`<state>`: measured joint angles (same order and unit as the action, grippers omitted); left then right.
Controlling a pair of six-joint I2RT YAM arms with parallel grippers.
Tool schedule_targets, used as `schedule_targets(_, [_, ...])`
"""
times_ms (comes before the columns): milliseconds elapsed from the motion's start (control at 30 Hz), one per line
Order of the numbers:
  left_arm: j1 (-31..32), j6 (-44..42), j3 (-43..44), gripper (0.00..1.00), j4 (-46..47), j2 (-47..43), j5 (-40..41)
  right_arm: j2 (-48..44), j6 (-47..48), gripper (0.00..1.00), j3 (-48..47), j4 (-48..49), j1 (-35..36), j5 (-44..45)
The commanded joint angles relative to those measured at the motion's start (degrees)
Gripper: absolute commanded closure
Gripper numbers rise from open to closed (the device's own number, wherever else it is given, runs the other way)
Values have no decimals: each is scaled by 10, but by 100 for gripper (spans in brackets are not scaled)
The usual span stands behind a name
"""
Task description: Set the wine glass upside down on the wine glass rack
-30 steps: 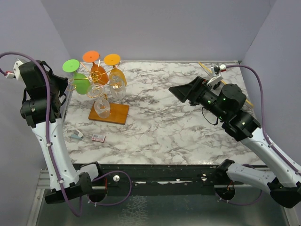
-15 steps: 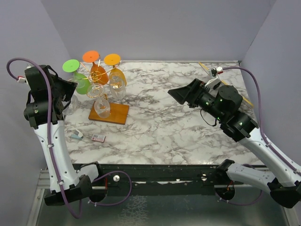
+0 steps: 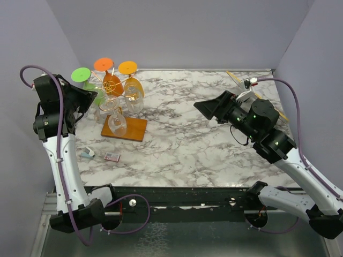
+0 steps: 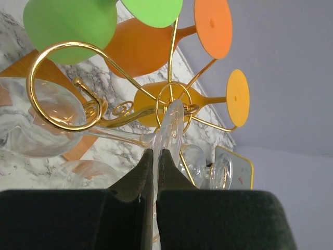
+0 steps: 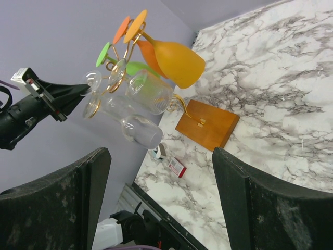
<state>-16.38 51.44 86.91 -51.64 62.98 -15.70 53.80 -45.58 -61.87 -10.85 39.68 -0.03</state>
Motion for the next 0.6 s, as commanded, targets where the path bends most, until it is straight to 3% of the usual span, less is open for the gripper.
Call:
schedule_targets(0, [-7, -4, -3, 100, 63, 3, -11, -9, -3, 16, 10, -6, 0, 19])
schedule_targets(567, [-41, -1, 10, 100, 91, 32, 18, -17, -2, 16, 10, -12, 0, 36])
